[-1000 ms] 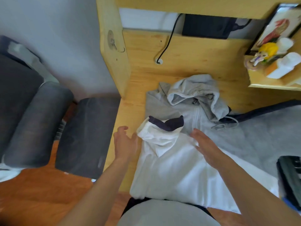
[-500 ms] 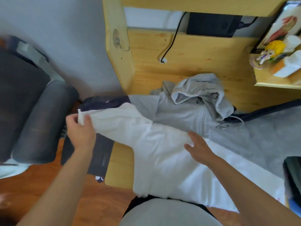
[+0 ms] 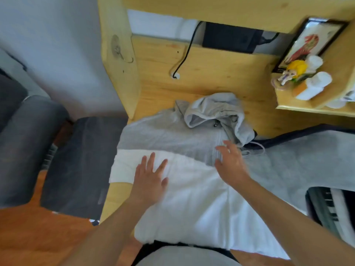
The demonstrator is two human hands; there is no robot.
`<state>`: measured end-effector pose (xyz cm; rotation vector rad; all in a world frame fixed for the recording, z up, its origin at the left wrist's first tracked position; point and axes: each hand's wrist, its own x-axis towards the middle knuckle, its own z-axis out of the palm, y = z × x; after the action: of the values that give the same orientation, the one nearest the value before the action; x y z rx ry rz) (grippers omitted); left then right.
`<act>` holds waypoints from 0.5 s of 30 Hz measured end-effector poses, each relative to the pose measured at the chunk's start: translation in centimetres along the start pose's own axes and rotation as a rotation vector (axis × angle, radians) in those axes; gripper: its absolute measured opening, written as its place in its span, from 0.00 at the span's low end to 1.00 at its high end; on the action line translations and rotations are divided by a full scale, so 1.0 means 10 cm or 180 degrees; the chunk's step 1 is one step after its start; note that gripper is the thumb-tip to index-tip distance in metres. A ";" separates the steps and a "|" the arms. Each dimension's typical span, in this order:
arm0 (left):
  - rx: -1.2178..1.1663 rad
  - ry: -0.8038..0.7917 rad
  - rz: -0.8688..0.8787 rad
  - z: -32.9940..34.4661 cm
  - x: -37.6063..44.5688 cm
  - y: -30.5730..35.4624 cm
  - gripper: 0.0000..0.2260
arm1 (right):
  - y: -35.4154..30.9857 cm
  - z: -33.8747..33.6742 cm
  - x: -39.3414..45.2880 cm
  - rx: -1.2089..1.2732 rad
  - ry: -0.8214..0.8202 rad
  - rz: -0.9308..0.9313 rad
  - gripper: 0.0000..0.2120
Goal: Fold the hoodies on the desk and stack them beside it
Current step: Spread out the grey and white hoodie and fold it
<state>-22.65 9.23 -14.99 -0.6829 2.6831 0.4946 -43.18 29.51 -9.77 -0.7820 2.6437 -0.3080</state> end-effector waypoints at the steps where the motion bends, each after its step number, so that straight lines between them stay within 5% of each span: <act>1: 0.0140 -0.0115 0.0024 0.06 0.02 0.04 0.29 | 0.09 -0.10 0.16 -0.0059 0.0531 0.0042 0.18; 3: 0.0270 -0.0286 -0.0094 0.12 0.06 0.07 0.30 | 0.26 -0.29 0.53 -0.0411 0.1032 0.0211 0.11; 7: 0.0513 -0.0569 -0.0115 -0.04 0.16 0.07 0.30 | 0.37 -0.52 1.29 -0.0800 -0.0369 0.0764 0.19; 9: 0.0625 -0.0788 -0.0074 -0.19 0.22 0.09 0.29 | 0.32 -0.65 1.48 -0.0922 -0.0463 0.0742 0.21; 13: 0.0290 -0.1170 -0.0296 -0.45 0.24 0.24 0.26 | 0.05 -1.25 1.29 0.0131 0.1227 0.0156 0.14; 15: -0.0251 -0.0881 -0.0353 -0.62 0.33 0.39 0.26 | -0.04 -1.63 1.00 0.0371 0.1923 -0.0314 0.15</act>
<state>-28.80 8.66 -9.79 -0.7230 2.3649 0.6195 -57.32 25.27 2.39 -0.8908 3.0985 -0.8321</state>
